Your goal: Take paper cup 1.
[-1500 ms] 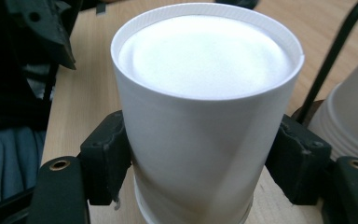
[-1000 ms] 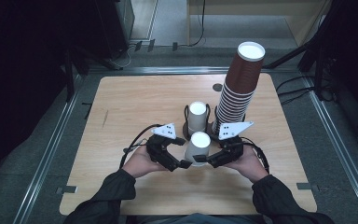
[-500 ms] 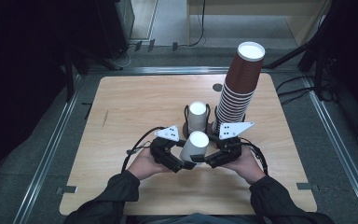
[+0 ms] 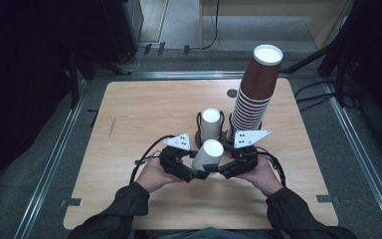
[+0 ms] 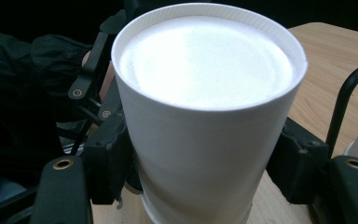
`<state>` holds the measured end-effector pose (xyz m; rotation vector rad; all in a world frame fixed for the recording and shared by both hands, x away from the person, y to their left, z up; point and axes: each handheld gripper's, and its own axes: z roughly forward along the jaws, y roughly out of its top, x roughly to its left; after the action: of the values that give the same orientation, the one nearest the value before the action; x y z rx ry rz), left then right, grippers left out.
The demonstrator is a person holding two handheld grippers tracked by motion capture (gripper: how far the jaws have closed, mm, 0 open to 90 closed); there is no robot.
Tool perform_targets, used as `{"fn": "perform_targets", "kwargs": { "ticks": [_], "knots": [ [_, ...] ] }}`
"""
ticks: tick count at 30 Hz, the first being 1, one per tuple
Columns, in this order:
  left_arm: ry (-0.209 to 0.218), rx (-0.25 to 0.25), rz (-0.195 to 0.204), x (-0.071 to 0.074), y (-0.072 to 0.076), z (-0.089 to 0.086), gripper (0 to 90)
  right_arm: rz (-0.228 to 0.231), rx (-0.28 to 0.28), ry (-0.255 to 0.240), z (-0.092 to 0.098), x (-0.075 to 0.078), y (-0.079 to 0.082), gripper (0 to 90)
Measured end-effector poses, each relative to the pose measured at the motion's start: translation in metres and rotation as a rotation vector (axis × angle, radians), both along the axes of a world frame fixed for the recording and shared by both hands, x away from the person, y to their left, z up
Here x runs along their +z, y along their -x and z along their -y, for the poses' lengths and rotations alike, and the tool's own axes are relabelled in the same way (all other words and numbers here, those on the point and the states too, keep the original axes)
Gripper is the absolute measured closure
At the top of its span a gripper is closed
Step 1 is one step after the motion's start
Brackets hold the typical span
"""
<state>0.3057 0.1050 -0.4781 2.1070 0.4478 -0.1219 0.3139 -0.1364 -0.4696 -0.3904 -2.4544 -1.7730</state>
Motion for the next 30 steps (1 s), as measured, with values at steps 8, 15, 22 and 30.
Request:
{"fn": "perform_targets", "kwargs": {
  "ticks": [8, 15, 22, 30],
  "knots": [
    [-0.016, 0.001, 0.007, 0.001, -0.001, -0.002, 27.0, -0.013, -0.018, 0.006, 0.000, 0.003, 0.000, 26.2],
    [-0.014, 0.003, 0.013, 0.004, -0.002, -0.006, 27.1, -0.001, -0.035, 0.016, 0.003, 0.007, -0.001, 20.4],
    [-0.055, 0.018, 0.009, 0.008, -0.005, -0.018, 27.4, 0.033, -0.054, 0.130, 0.010, 0.010, 0.003, 18.1],
    [-0.148, 0.032, 0.037, 0.012, -0.008, -0.026, 27.5, 0.057, -0.063, 0.263, 0.016, 0.007, 0.010, 18.1]
  ]
}}
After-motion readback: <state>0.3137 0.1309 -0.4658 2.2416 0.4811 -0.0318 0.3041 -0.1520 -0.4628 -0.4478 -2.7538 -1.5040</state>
